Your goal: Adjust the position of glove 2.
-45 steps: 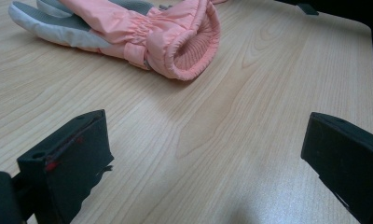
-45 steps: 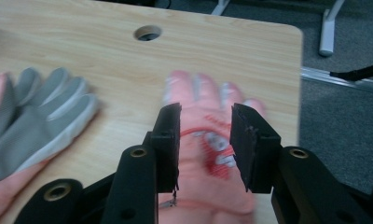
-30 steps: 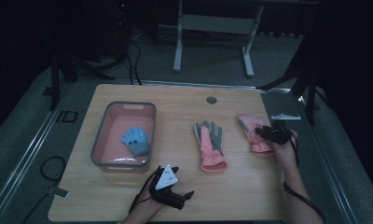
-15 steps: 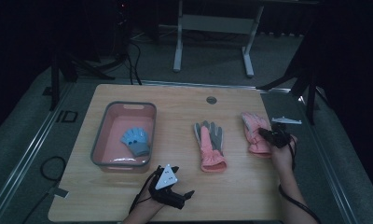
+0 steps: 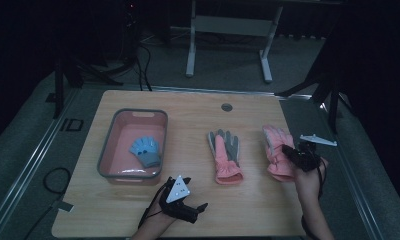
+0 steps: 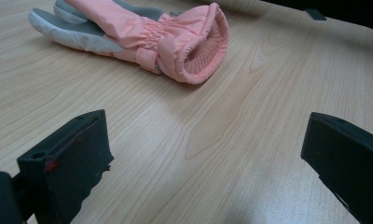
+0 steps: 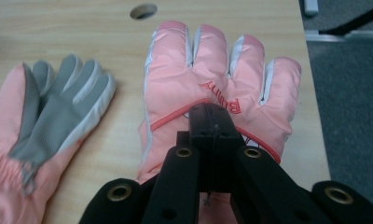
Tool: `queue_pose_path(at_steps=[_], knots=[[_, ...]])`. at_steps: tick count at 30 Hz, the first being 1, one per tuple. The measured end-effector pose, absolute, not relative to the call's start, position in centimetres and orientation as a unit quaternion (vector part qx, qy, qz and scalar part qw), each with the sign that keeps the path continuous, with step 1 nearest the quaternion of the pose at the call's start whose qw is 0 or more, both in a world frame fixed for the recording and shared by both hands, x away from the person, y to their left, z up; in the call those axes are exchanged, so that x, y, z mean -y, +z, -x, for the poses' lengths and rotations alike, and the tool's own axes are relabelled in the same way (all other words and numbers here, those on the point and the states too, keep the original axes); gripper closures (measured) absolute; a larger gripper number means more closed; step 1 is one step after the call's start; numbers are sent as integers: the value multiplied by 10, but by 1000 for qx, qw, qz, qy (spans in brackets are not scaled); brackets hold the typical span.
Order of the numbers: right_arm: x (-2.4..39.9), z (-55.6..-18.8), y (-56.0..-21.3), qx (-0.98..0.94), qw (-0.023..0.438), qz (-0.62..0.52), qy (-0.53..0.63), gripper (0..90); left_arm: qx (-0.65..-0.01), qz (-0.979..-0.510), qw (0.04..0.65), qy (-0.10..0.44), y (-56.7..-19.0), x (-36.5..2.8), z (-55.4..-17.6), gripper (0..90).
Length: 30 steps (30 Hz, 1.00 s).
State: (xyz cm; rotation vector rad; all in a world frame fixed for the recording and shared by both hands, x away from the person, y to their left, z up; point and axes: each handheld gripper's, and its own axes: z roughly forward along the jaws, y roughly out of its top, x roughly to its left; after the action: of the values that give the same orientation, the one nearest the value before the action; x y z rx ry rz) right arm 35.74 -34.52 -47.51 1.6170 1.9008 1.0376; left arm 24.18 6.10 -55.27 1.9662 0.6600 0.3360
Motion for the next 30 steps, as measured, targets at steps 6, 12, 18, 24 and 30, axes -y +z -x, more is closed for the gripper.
queue_pose_path(at_steps=[6, 12, 18, 24, 30], knots=[[338, -338, -490, -681, 213, -597, 367, 900, -273, -813, 494, 140, -554, -60, -242, 14], [326, -337, -508, -691, 213, -593, 355, 900, -273, -813, 495, 140, -554, -59, -241, 14], [323, -342, -524, -693, 206, -596, 350, 896, -270, -814, 495, 139, -555, -59, -241, 14], [323, -342, -524, -701, 212, -585, 347, 878, -268, -815, 494, 141, -555, -60, -240, 14], [339, -339, -502, -725, 186, -533, 395, 715, -269, -816, 492, 140, -556, -60, -241, 14]])
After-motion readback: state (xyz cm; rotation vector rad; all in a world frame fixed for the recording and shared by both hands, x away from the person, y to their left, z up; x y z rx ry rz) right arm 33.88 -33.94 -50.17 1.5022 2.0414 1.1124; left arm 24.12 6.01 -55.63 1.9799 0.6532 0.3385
